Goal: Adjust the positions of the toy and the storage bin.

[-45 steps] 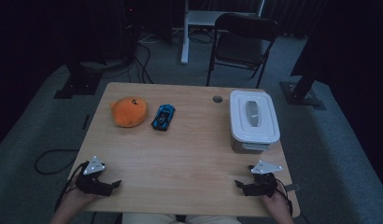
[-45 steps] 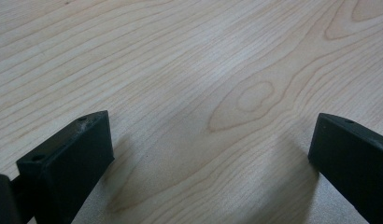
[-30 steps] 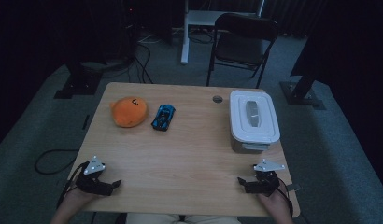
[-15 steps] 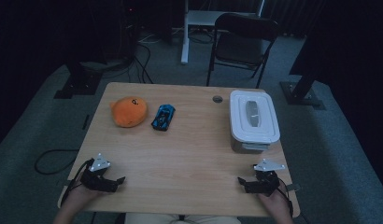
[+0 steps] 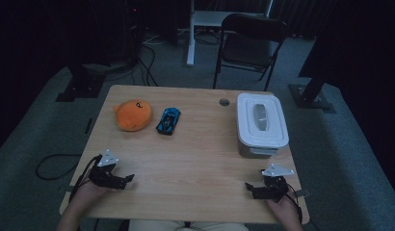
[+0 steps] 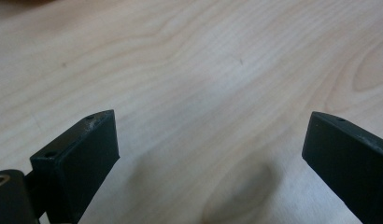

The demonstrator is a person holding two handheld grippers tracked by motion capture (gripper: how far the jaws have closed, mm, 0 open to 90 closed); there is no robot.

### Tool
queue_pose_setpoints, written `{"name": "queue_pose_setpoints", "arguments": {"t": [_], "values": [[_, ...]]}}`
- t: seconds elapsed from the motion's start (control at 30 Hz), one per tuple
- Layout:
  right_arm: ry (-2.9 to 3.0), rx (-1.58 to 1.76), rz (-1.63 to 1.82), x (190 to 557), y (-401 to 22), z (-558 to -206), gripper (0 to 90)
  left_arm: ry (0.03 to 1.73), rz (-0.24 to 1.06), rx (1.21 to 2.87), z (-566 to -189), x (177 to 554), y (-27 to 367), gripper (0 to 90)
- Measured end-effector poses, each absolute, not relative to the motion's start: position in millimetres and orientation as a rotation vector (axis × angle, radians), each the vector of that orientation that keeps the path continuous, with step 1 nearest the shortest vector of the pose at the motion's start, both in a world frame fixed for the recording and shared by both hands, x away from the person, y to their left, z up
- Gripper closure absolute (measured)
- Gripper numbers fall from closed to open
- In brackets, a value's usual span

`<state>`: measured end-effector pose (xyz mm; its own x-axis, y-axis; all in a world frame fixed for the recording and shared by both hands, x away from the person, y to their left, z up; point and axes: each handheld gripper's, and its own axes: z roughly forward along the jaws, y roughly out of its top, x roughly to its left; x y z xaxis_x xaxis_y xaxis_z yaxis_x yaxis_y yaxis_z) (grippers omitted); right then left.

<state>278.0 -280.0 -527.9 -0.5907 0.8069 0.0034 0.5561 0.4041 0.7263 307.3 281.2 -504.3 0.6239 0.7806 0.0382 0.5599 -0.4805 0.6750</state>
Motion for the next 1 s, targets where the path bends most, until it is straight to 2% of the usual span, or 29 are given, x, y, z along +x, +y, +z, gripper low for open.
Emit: {"name": "queue_pose_setpoints", "arguments": {"t": [1.0], "values": [[2.316, 1.178, 0.997, 278, -280, -528, 12.5, 1.038, 0.41, 2.275, -485, 371, 223, 4.3]]}}
